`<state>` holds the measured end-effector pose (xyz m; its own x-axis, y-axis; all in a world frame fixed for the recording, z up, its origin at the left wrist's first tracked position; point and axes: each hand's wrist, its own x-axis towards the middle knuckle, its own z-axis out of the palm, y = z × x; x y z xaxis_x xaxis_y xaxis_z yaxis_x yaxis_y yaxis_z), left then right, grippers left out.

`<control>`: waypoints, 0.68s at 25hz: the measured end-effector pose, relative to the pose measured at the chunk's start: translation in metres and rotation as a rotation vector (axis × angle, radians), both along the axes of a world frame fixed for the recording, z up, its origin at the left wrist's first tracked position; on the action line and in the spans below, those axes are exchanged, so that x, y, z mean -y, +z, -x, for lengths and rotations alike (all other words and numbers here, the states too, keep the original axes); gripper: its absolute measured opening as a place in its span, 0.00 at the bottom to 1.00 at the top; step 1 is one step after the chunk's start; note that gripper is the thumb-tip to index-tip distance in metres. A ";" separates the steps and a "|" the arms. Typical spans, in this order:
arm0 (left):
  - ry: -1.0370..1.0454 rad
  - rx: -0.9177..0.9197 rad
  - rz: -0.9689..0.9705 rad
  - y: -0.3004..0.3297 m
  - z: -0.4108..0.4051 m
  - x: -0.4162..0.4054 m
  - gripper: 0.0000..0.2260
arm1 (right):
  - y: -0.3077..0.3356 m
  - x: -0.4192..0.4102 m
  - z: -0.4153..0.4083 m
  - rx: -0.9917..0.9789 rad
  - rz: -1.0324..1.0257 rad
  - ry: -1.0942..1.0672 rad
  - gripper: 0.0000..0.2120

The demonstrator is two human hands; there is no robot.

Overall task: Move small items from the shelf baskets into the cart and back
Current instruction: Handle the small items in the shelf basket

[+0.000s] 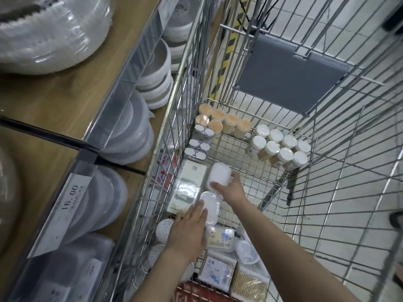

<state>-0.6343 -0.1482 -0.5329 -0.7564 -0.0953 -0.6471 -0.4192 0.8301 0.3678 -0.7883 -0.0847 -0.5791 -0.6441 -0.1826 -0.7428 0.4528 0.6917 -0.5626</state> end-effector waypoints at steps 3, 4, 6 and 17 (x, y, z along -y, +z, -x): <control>0.003 -0.019 0.004 0.000 0.000 0.002 0.30 | -0.006 0.002 0.001 0.029 -0.013 0.095 0.39; 0.006 -0.023 0.000 0.000 0.000 0.002 0.29 | -0.008 0.001 0.003 0.044 0.005 0.103 0.42; 0.016 -0.028 -0.011 0.001 -0.001 0.002 0.28 | -0.010 -0.003 0.009 0.085 0.045 0.117 0.43; 0.195 -0.086 -0.008 0.064 -0.011 0.012 0.22 | 0.076 -0.059 -0.015 0.005 -0.210 0.527 0.23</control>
<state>-0.6237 -0.1602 -0.4694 -0.7765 -0.2408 -0.5823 -0.5386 0.7333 0.4150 -0.7731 -0.0255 -0.5026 -0.5024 -0.3268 -0.8005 0.0179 0.9217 -0.3875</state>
